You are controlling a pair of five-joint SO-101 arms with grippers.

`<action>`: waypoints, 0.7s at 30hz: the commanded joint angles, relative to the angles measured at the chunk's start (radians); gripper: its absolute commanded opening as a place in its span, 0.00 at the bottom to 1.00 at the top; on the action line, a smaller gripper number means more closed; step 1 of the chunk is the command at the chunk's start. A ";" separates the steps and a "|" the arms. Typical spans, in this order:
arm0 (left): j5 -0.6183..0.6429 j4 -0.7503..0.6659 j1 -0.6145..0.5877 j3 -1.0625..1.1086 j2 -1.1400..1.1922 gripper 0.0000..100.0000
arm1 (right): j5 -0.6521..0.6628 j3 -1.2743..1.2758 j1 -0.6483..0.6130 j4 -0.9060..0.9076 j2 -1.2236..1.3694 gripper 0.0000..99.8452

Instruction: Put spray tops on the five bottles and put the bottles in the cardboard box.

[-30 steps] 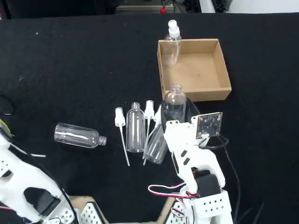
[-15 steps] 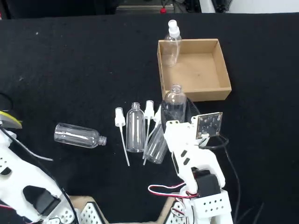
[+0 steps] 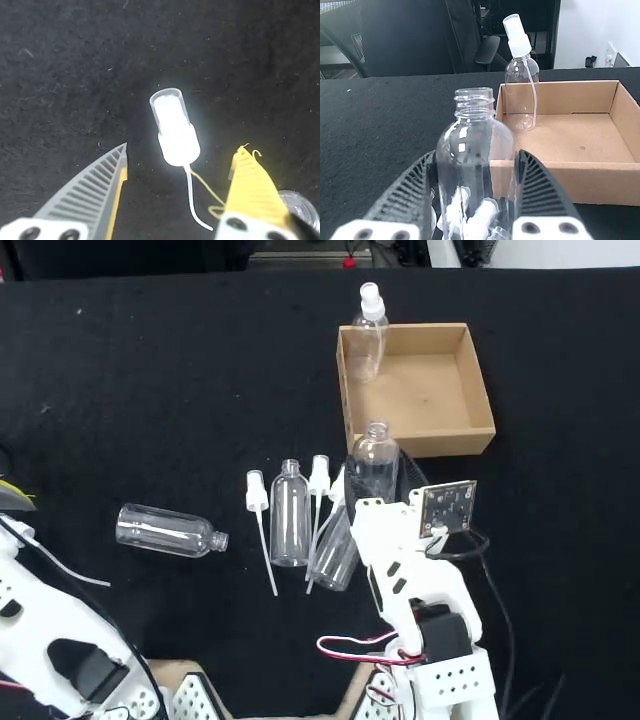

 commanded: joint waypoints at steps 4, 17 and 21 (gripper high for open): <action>0.009 -0.161 -0.067 0.116 -0.031 0.31 | 0.011 -0.004 -0.006 0.006 -0.096 0.09; 0.012 -0.489 -0.048 0.601 -0.330 0.31 | 0.011 -0.004 -0.006 0.006 -0.096 0.09; 0.008 -0.595 -0.035 0.743 -0.404 0.31 | 0.011 -0.004 -0.006 0.006 -0.096 0.09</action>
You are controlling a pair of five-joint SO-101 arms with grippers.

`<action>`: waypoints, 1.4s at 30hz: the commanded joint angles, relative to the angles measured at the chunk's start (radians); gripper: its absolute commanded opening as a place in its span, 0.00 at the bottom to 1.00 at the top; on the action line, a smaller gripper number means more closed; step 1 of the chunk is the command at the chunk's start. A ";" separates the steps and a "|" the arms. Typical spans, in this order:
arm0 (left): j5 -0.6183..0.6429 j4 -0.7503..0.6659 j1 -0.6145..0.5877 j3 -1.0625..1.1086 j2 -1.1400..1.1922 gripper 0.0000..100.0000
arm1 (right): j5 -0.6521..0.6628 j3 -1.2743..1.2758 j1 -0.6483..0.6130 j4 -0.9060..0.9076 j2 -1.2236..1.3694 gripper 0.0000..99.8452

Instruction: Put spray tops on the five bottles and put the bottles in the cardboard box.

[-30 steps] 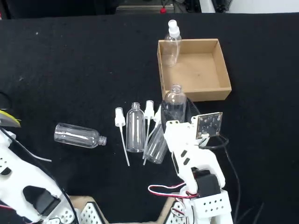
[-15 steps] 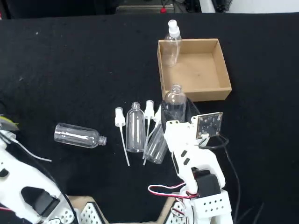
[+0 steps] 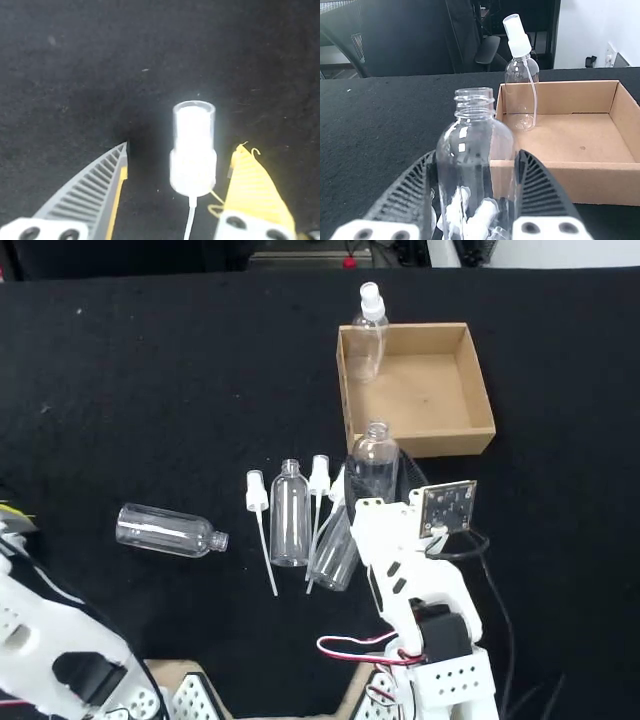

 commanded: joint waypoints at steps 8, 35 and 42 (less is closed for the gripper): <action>0.005 -0.091 0.104 0.151 -0.199 0.31 | 0.011 -0.004 -0.006 0.006 -0.096 0.09; -0.057 -0.149 0.108 0.179 -0.192 0.22 | 0.011 -0.004 -0.005 0.006 -0.096 0.09; -0.063 -0.149 0.128 0.186 -0.120 0.22 | 0.011 -0.004 -0.005 0.006 -0.096 0.09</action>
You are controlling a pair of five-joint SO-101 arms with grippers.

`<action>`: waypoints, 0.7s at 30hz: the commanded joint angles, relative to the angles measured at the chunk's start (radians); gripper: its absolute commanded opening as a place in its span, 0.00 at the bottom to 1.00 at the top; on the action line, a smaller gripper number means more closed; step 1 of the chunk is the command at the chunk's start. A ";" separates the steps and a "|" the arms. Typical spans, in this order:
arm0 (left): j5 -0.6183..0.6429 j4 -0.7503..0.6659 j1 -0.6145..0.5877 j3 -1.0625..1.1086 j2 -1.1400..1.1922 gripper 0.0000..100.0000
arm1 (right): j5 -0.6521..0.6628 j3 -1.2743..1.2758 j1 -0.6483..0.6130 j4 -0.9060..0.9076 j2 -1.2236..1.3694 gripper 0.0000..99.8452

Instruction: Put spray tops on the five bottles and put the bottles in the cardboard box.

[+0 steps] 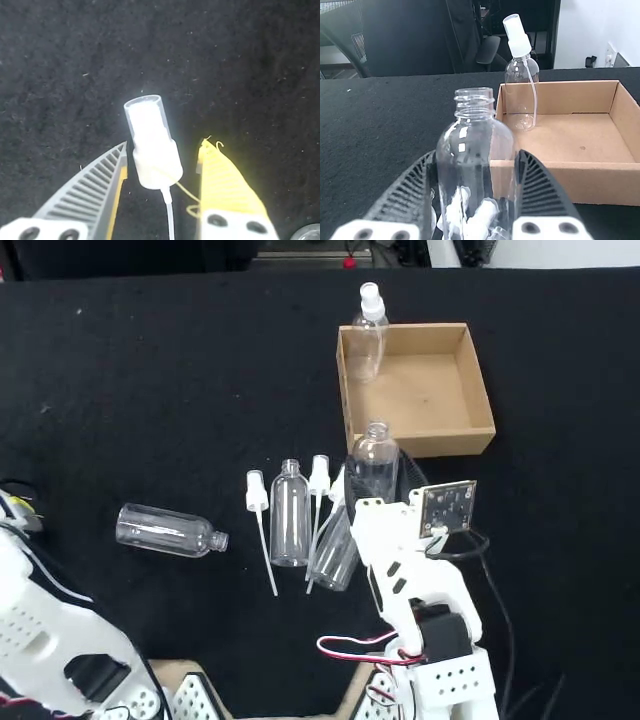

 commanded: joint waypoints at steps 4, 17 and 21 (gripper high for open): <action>-0.017 0.002 0.054 -0.007 0.037 0.09 | 0.011 -0.004 -0.005 0.006 -0.096 0.09; -0.006 0.170 0.142 0.002 -0.433 0.10 | 0.011 -0.004 -0.008 0.006 -0.096 0.09; 0.095 0.180 0.249 0.008 -0.620 0.10 | 0.011 -0.004 -0.006 0.006 -0.096 0.09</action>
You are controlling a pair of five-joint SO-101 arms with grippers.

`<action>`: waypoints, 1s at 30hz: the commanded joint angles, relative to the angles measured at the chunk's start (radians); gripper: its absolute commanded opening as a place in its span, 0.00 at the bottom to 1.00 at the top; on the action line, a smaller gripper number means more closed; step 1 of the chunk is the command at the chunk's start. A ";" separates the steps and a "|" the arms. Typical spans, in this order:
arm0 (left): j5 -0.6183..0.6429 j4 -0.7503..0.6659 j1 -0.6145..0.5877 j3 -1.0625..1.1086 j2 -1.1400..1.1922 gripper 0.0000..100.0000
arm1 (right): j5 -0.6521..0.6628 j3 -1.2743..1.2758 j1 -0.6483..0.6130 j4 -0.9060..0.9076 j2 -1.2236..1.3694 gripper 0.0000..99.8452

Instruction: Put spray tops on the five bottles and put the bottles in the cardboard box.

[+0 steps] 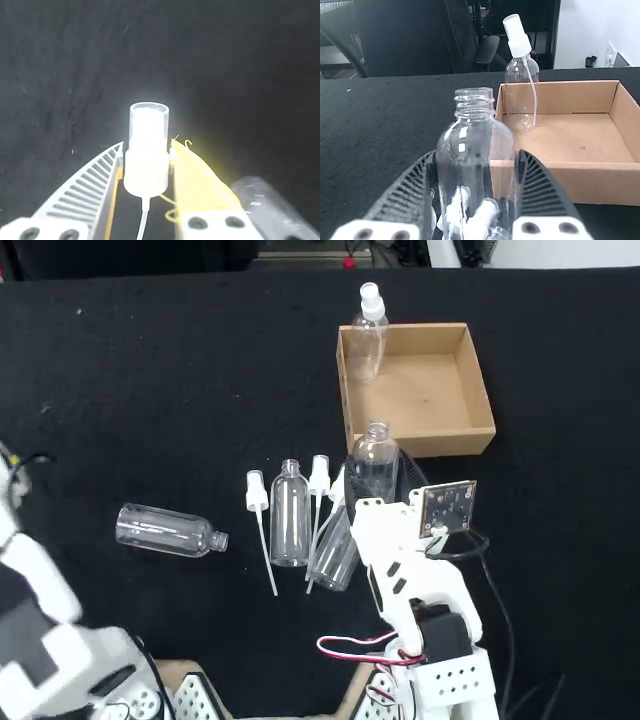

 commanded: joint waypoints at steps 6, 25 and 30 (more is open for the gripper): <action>0.226 0.000 0.298 0.021 -0.470 0.10 | 0.011 -0.004 -0.005 0.006 -0.096 0.09; 0.420 -0.781 0.995 0.374 -0.773 0.10 | 0.009 -0.008 -0.009 -0.003 -0.096 0.09; 0.420 -1.028 1.095 0.487 -0.833 0.10 | 0.011 -0.004 -0.009 -0.058 -0.096 0.09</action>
